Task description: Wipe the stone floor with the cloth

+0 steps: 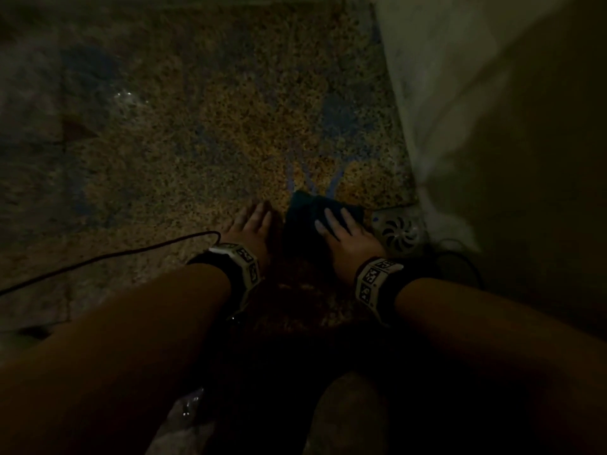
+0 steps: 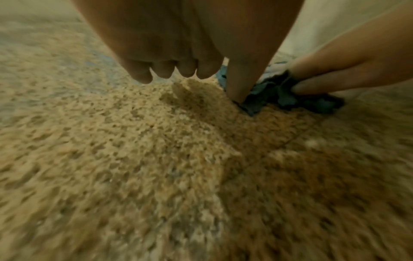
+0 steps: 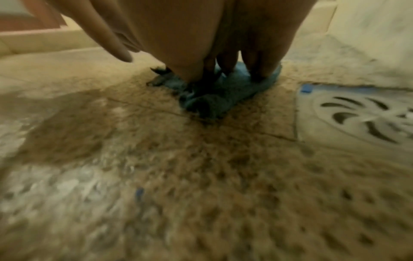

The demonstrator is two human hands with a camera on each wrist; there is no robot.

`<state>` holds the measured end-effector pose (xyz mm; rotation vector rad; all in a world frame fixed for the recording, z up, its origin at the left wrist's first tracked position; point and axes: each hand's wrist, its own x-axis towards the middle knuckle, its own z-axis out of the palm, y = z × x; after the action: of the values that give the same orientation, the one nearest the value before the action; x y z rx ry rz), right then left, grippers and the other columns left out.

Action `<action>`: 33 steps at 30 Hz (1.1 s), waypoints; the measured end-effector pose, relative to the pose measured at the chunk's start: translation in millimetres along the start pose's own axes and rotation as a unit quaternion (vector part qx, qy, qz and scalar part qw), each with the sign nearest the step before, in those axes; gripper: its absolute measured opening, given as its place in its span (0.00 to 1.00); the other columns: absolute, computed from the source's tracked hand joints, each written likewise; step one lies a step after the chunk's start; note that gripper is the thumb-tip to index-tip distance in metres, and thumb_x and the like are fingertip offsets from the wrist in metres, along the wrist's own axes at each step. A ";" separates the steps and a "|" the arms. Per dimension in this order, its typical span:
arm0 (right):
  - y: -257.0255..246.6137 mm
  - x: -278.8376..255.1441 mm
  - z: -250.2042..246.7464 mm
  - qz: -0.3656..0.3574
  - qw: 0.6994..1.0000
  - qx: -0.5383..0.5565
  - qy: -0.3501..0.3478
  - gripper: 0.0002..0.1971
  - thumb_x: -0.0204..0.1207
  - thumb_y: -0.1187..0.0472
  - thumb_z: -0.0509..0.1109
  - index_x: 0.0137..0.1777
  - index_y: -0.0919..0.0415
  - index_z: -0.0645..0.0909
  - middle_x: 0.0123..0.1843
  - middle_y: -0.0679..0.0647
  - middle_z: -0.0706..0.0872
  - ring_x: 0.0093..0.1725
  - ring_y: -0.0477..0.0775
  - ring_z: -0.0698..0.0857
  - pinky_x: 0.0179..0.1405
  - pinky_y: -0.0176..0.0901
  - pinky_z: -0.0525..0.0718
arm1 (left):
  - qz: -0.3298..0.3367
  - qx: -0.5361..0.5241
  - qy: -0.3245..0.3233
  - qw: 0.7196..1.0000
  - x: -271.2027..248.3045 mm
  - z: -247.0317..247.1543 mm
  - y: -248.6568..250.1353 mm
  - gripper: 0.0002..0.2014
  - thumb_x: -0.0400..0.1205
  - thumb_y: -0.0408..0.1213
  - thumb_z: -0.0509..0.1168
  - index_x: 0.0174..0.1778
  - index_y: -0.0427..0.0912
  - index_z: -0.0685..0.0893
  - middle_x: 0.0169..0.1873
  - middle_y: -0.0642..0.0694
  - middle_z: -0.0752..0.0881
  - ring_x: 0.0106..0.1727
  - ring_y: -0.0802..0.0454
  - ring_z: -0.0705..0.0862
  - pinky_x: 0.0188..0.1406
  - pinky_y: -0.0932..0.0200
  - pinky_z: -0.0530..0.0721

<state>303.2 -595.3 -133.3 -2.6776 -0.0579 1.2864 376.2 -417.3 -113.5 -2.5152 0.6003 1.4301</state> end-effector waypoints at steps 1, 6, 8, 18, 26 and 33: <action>-0.9 0.4 0.6 0.005 1.000 0.003 0.001 0.33 0.87 0.61 0.49 0.84 0.47 0.35 0.84 0.49 0.30 0.83 0.59 0.31 0.80 0.54 0.49 | 0.004 -0.002 -0.002 1.000 0.1 -0.9 -0.8 0.35 0.88 0.48 0.50 0.83 0.47 0.34 0.81 0.50 0.29 0.82 0.47 0.32 0.82 0.45 0.45; -17.4 11.1 8.2 0.036 0.997 -0.074 -0.002 0.39 0.85 0.40 0.49 0.82 0.54 0.28 0.82 0.58 0.26 0.80 0.70 0.28 0.81 0.61 0.38 | -0.001 -0.003 -0.011 1.000 10.4 -5.7 -14.3 0.34 0.89 0.46 0.50 0.83 0.48 0.33 0.81 0.51 0.29 0.83 0.46 0.34 0.82 0.45 0.45; -20.8 14.2 12.1 0.045 0.997 -0.063 0.011 0.37 0.87 0.45 0.51 0.82 0.52 0.27 0.82 0.58 0.25 0.79 0.71 0.27 0.80 0.61 0.36 | 0.003 0.019 -0.008 1.000 12.2 -4.9 -19.7 0.34 0.89 0.46 0.49 0.83 0.48 0.33 0.81 0.50 0.29 0.82 0.46 0.33 0.81 0.47 0.43; 26.9 23.5 -11.2 0.140 0.989 0.030 0.045 0.29 0.85 0.62 0.40 0.84 0.53 0.35 0.85 0.54 0.33 0.83 0.65 0.36 0.80 0.60 0.54 | 0.048 0.045 0.032 0.997 21.1 -12.7 -27.0 0.34 0.88 0.52 0.46 0.83 0.46 0.35 0.81 0.48 0.29 0.82 0.46 0.33 0.81 0.51 0.40; 60.8 54.4 -60.9 0.204 0.973 0.057 0.092 0.28 0.85 0.65 0.49 0.85 0.61 0.50 0.85 0.61 0.41 0.83 0.70 0.45 0.80 0.65 0.52 | 0.054 0.011 0.021 0.998 33.9 -12.6 -25.5 0.35 0.88 0.49 0.50 0.83 0.49 0.34 0.80 0.51 0.27 0.82 0.46 0.31 0.81 0.48 0.43; 63.8 34.9 -36.4 0.107 0.994 -0.006 0.036 0.30 0.88 0.59 0.49 0.85 0.55 0.38 0.85 0.55 0.35 0.83 0.69 0.40 0.80 0.59 0.50 | 0.056 0.013 0.020 0.998 32.4 -13.5 -25.6 0.35 0.88 0.50 0.50 0.83 0.48 0.34 0.80 0.50 0.28 0.82 0.46 0.32 0.82 0.46 0.46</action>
<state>350.9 -659.3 -148.8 -2.8000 0.2384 1.2482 412.5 -407.3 -135.1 -2.5325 0.7736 1.4019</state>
